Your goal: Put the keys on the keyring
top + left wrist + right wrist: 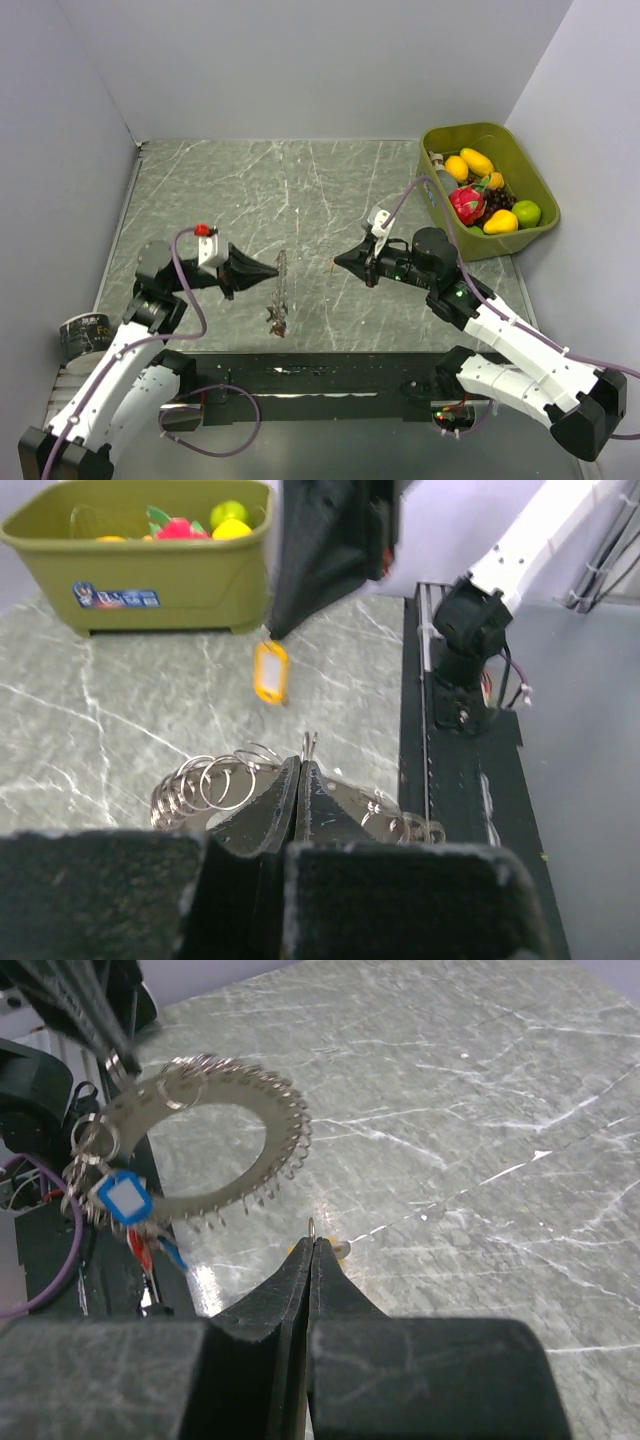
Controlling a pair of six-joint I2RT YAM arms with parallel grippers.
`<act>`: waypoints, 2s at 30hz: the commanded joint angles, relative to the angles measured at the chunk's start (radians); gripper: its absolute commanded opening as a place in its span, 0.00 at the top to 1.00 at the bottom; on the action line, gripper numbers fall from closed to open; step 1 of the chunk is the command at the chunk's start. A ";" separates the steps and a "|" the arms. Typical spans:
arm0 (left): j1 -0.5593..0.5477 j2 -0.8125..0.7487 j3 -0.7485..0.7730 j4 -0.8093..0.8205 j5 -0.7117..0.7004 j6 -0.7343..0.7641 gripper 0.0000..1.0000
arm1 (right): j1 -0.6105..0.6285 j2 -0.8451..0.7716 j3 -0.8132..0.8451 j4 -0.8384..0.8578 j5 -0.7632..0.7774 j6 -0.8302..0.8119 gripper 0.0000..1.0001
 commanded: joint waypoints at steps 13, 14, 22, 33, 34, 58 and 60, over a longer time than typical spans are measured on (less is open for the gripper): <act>-0.126 0.313 0.294 -0.126 -0.093 0.273 0.99 | -0.007 -0.036 0.052 -0.068 0.000 -0.041 1.00; -0.141 0.291 0.267 -0.119 -0.118 0.290 0.99 | -0.007 -0.034 0.050 -0.074 -0.009 -0.044 1.00; -0.210 0.323 0.279 -0.200 -0.228 0.333 0.99 | -0.007 0.030 0.083 -0.074 -0.017 -0.021 1.00; -0.261 0.349 0.285 -0.235 -0.312 0.364 0.99 | -0.004 0.140 0.146 -0.060 -0.104 0.013 1.00; -0.262 0.349 0.285 -0.237 -0.319 0.366 0.99 | -0.001 0.147 0.152 -0.059 -0.122 0.014 1.00; -0.290 0.349 0.288 -0.271 -0.383 0.402 0.99 | 0.048 0.256 0.193 -0.030 -0.133 0.018 1.00; -0.290 0.348 0.288 -0.269 -0.380 0.401 0.99 | 0.051 0.259 0.192 -0.024 -0.130 0.019 1.00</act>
